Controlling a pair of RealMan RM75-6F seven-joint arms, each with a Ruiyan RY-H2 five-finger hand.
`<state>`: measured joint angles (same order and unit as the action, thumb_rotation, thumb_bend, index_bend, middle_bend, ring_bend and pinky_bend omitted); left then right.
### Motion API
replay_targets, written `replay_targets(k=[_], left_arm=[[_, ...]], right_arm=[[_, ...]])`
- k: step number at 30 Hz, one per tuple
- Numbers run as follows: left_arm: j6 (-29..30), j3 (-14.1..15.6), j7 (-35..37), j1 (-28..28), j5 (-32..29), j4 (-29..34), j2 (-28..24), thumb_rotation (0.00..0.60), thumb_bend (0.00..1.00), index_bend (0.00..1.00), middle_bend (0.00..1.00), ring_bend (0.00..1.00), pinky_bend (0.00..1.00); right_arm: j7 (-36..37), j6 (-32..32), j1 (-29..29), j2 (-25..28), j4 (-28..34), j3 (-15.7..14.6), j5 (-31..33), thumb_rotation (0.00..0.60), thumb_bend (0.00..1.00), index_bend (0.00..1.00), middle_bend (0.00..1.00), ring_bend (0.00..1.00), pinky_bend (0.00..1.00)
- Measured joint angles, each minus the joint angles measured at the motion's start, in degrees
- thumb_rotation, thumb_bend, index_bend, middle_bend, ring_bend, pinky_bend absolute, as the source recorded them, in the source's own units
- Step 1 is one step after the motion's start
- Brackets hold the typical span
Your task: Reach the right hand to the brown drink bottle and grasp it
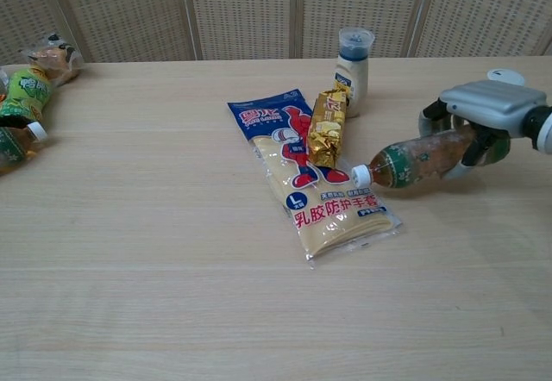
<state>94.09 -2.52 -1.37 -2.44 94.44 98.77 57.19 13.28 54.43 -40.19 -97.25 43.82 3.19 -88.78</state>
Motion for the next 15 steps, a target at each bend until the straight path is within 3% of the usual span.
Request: replay_targets(k=[8,15], left_arm=[[-0.27,0.38,0.03,-0.17,0.73,0.45,0.07,0.600,0.00,0.00,0.00,0.00,0.00],[-0.02,0.67,0.28,-0.13,1.44,0.99,-0.10,0.600,0.00,0.00,0.00,0.00,0.00]], right_arm=[[-2.85,3.84,0.74,7.63,10.73,0.96,0.02,0.600,0.01,0.55,0.68,0.44,0.42],[-8.03,6.58,0.83,16.19,25.48,3.77,1.15,0.600,0.01,0.54,0.68,0.44,0.42]])
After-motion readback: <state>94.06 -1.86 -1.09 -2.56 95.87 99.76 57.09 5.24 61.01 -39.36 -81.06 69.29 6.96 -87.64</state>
